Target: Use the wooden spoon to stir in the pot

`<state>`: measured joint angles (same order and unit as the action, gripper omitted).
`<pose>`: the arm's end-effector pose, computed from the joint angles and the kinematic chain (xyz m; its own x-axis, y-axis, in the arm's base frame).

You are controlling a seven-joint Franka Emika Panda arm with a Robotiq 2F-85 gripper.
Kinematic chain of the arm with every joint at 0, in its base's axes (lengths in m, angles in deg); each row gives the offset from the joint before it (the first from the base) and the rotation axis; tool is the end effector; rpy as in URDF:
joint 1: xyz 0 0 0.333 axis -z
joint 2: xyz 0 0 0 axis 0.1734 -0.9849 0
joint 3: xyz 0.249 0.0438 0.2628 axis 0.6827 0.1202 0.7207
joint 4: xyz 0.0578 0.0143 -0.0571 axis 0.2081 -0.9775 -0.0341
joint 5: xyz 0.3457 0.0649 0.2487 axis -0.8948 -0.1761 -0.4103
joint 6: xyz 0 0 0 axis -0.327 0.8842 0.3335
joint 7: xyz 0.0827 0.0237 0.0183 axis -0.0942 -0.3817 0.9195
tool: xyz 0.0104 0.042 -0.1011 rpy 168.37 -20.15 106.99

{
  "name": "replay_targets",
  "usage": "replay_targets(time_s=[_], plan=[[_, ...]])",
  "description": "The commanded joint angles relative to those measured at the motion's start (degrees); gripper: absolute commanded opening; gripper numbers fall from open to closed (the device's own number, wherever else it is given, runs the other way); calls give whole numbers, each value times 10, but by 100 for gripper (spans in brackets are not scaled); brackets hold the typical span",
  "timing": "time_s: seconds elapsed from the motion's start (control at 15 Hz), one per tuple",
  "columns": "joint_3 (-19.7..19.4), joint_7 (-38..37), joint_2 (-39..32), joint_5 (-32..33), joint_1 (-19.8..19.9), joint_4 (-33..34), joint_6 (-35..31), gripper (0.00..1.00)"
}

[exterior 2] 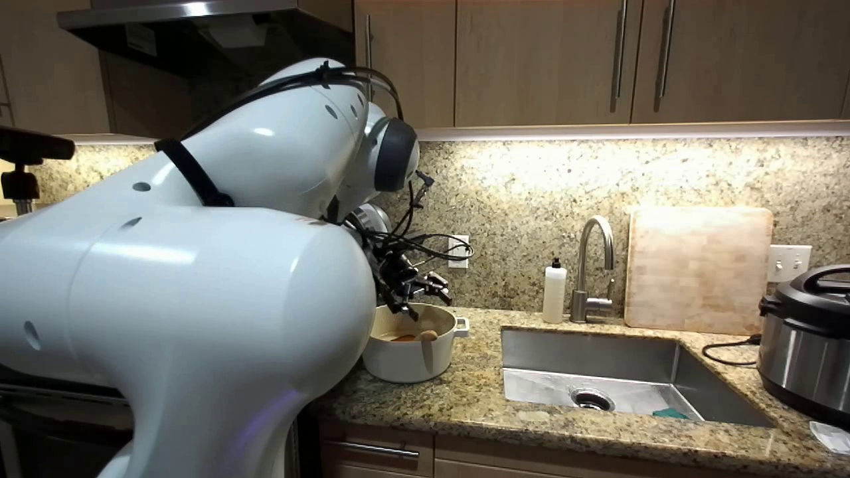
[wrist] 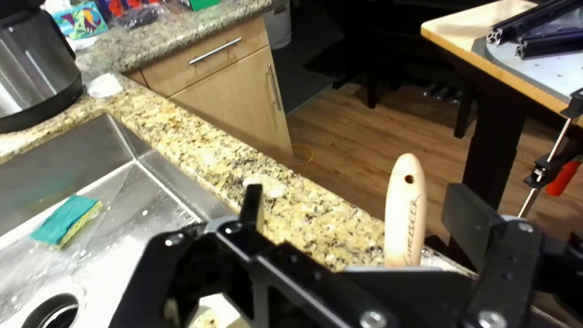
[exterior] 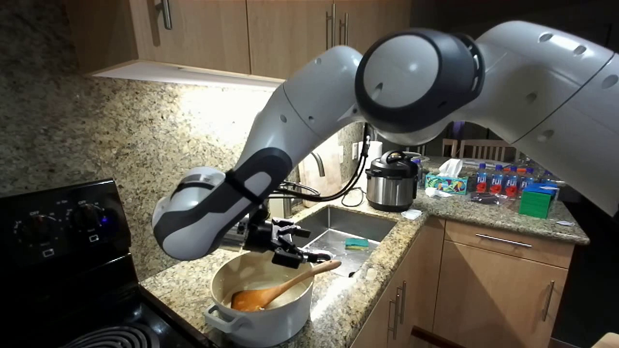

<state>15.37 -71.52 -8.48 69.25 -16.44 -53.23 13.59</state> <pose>0.5976 0.3667 0.2048 0.2873 0.3051 -0.9080 0.9410 -0.2667 0.2081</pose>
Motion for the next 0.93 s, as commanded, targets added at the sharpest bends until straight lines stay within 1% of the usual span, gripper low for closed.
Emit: replay_targets(time_s=[0.0, 0.07, 0.13, 0.27, 0.47, 0.87], plan=[[49, -7, 120, -15, 69, -135, -109, 100], [35, -3, 144, -36, 71, -156, -147, 100], [38, 1, 167, -48, 86, -180, -182, 100], [32, 5, 212, -89, 113, -229, -238, 100], [19, 8, 279, -173, 159, -307, -327, 100], [-37, 19, 425, -312, 221, -476, -525, 100]])
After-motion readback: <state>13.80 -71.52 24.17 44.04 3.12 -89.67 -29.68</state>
